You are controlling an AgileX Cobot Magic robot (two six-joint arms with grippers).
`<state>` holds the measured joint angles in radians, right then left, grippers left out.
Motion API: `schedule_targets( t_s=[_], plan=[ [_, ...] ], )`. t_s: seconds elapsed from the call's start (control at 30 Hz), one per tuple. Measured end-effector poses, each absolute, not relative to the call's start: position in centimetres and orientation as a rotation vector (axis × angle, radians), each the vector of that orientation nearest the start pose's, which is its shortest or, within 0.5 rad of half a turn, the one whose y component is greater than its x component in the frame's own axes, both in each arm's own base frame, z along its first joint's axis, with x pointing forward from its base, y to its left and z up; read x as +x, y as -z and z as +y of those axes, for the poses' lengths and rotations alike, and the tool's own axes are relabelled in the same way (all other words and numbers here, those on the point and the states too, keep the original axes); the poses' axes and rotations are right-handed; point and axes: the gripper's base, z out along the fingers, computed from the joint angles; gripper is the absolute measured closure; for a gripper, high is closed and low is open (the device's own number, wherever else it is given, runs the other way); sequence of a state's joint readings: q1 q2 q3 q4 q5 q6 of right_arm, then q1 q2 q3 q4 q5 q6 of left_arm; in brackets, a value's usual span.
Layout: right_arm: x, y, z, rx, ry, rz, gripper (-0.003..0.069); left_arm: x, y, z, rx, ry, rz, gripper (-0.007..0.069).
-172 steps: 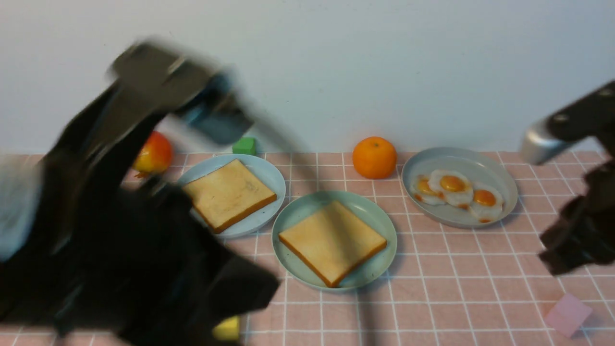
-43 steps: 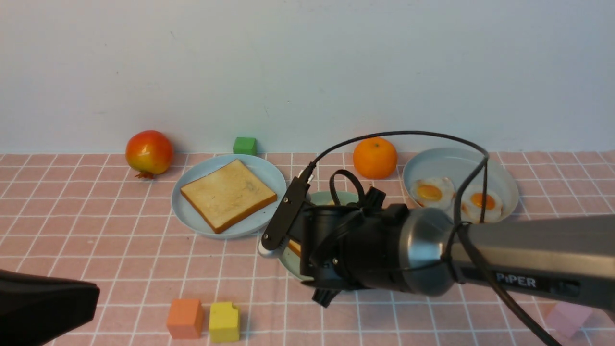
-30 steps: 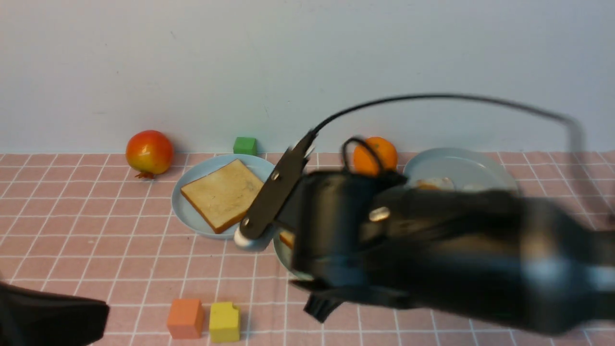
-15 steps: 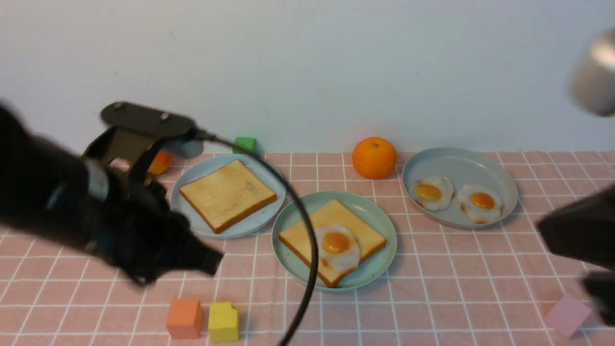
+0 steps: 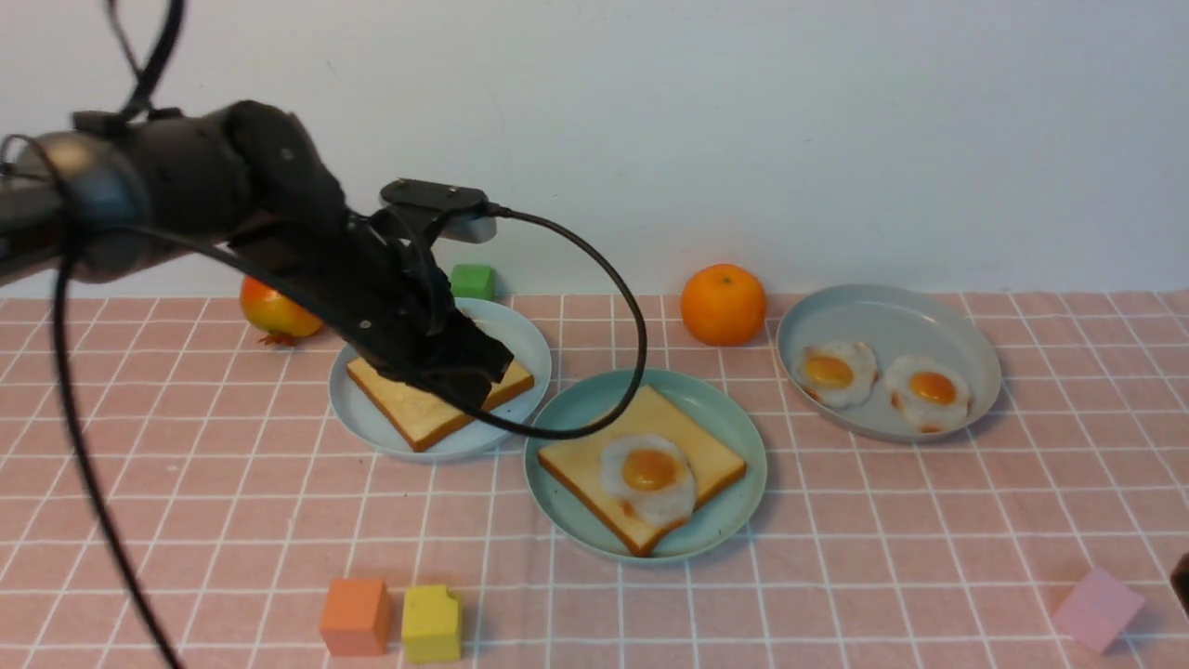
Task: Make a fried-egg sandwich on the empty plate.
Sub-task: Use the left arm to grab a slice of bread
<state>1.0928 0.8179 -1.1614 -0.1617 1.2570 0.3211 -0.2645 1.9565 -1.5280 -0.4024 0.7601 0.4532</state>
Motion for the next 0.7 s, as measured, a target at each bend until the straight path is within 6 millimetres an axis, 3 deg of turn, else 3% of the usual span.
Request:
schedule_targets(
  t_s=[0.23,0.7],
  plan=[
    [6.5,-41.4,9.5,-0.910,-0.456,2.254,0.0643,42.5,-20.8,-13.2,0.703,0.246,2.519,0.0309],
    [6.5,-41.4,9.5,-0.909,-0.456,2.253,0.0641,42.5,-18.8,-15.6,0.943,0.055,2.451,0.0293]
  ],
)
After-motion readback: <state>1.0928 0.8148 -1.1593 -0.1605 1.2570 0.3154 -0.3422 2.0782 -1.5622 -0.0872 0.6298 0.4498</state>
